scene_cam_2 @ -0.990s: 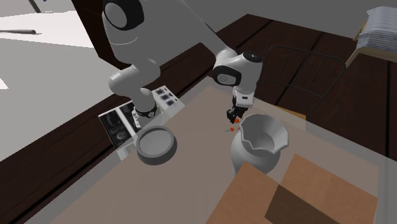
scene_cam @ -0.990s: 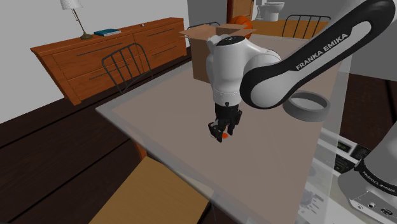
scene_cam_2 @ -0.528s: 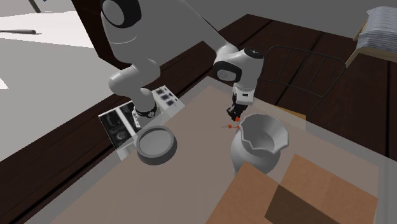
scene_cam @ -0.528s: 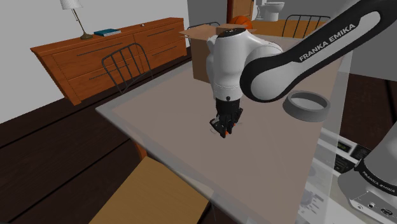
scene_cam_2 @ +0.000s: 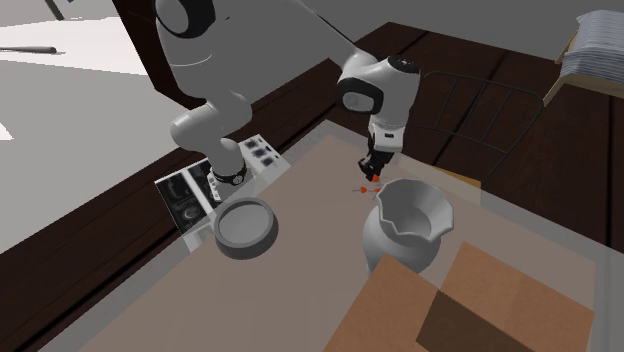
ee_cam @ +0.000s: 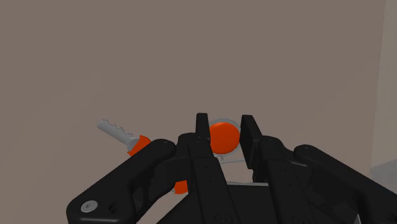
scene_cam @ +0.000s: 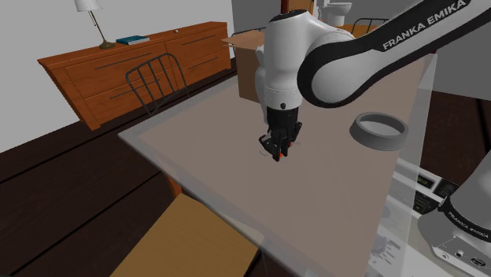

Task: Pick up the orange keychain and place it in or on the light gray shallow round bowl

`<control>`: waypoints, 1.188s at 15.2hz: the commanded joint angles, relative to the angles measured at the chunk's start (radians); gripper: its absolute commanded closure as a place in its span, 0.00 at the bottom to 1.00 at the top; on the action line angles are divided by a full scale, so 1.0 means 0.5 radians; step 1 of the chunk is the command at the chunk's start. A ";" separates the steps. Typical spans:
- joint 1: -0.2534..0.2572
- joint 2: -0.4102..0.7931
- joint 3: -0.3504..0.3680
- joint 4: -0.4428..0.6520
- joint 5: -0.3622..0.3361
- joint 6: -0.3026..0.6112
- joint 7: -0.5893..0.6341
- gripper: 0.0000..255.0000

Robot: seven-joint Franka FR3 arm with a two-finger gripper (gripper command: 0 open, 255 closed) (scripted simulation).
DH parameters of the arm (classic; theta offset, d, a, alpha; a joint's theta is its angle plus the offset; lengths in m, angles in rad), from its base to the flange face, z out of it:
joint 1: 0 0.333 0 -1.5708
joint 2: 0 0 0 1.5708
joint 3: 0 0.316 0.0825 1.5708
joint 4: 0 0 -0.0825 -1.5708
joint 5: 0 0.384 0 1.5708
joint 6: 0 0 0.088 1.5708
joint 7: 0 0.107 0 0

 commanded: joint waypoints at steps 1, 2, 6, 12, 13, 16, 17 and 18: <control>-0.003 -0.030 -0.008 0.030 0.016 -0.057 -0.018 1.00; -0.003 -0.043 -0.011 0.045 0.022 -0.084 -0.024 1.00; -0.003 -0.092 -0.021 0.112 0.045 -0.194 -0.042 1.00; -0.012 -0.212 -0.062 0.122 0.100 -0.313 -0.115 1.00; -0.017 -0.286 -0.093 0.052 0.132 -0.313 -0.171 1.00; -0.025 -0.497 -0.195 -0.143 0.206 -0.326 -0.334 1.00; -0.027 -0.565 -0.231 -0.204 0.223 -0.333 -0.385 1.00; -0.029 -0.631 -0.268 -0.264 0.236 -0.342 -0.435 1.00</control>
